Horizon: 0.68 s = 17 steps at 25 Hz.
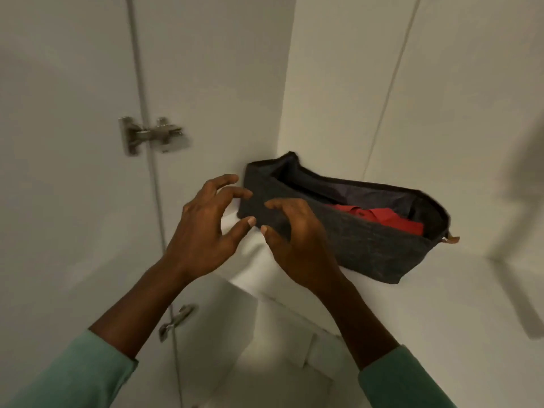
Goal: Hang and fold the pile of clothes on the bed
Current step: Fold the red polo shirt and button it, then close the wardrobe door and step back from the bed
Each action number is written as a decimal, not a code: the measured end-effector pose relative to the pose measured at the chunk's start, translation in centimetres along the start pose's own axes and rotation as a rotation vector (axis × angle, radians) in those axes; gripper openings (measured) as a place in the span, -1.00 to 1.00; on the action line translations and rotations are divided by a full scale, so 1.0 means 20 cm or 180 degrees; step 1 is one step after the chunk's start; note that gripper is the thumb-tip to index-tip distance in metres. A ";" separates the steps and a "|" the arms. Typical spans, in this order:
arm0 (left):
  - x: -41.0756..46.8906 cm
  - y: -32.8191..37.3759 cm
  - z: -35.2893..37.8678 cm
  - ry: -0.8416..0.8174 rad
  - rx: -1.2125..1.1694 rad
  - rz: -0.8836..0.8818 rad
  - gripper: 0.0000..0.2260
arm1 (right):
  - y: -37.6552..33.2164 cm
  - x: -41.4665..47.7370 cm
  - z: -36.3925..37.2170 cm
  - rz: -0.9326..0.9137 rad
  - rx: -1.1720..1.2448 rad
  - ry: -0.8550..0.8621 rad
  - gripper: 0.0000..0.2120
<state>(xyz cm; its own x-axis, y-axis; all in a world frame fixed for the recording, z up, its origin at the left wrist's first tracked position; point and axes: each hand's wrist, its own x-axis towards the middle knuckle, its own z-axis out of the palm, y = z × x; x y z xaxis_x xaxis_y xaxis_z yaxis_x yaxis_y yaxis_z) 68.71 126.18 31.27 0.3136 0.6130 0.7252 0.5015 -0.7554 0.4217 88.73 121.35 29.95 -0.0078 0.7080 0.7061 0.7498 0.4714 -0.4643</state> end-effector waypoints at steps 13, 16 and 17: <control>-1.19 0.27 -1.61 0.2546 0.1828 -0.1012 -0.35 | -1.66 -0.50 0.73 -0.0709 0.1664 -0.1178 -0.42; -1.22 0.14 -1.85 0.2275 0.1409 -0.1407 -0.27 | -1.94 -0.49 0.89 -0.0906 0.1496 -0.1267 -0.29; -1.20 0.12 -1.89 0.2057 0.1218 -0.1603 -0.27 | -2.00 -0.48 0.95 -0.0894 0.1392 -0.1262 -0.24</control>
<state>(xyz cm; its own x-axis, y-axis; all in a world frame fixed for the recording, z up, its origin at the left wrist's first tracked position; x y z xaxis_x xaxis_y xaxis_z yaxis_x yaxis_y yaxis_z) 31.78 100.88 35.41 -0.4717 0.5135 0.7168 0.7269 -0.2336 0.6457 46.31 105.61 31.56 -0.4703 0.6277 0.6203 0.3460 0.7778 -0.5247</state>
